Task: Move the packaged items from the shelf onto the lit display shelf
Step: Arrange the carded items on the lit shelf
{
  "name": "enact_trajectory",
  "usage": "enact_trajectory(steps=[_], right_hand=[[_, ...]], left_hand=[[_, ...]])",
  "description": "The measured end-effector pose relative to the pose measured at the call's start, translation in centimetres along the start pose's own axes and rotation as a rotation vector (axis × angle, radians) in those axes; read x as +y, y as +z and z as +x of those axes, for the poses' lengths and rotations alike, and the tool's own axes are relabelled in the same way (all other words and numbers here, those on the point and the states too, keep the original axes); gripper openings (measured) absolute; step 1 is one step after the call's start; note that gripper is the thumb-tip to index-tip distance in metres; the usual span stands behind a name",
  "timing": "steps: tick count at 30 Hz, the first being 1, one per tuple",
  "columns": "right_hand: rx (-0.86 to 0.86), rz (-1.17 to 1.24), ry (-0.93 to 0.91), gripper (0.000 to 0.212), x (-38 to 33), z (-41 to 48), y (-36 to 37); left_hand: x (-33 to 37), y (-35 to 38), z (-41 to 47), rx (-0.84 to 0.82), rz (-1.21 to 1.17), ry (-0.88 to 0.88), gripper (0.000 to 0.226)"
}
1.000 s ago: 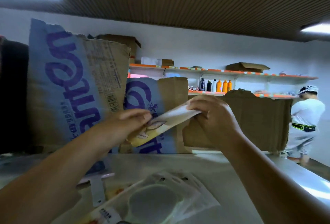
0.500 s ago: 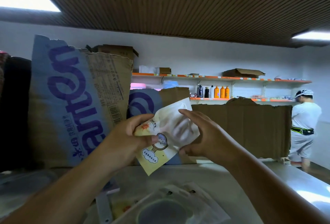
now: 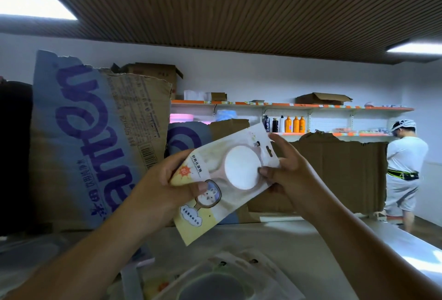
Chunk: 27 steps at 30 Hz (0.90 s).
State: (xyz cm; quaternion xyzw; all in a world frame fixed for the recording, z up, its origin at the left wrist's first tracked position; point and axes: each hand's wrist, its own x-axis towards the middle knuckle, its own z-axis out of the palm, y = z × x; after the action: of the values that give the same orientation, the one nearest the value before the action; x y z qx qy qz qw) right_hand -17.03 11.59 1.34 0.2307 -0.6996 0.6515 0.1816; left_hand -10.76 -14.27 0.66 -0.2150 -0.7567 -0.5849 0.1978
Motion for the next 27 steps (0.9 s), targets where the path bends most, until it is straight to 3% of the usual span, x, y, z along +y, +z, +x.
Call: enact_trajectory(steps=[3,6,9,15,19,23,27], right_hand=[[0.032,0.107,0.006,0.066,-0.1,0.1,-0.5],[0.065,0.168,0.04,0.056,-0.1,0.3,-0.8],[0.117,0.152,0.08,0.051,0.4,0.4,-0.7],[0.209,0.274,0.121,0.048,-0.2,0.5,-1.2],[0.122,0.278,0.139,0.046,-0.4,0.4,-1.8],[-0.02,0.077,0.165,0.035,0.3,0.2,-1.4],[-0.029,-0.401,0.005,0.031,0.1,-0.2,-0.9]], left_hand=[[-0.3,-0.1,0.0,0.035,0.147,0.026,0.052],[-0.7,-0.1,-0.2,0.083,0.363,0.046,0.069],[-1.1,-0.2,-0.7,0.109,0.557,0.191,0.074],[-0.4,-0.4,-1.1,-0.155,0.758,0.375,0.103],[-0.6,-0.7,-0.3,0.004,0.904,0.595,0.081],[-1.0,-1.1,0.2,0.024,0.947,0.662,0.07],[-1.1,-1.6,0.4,0.039,0.955,0.672,0.065]])
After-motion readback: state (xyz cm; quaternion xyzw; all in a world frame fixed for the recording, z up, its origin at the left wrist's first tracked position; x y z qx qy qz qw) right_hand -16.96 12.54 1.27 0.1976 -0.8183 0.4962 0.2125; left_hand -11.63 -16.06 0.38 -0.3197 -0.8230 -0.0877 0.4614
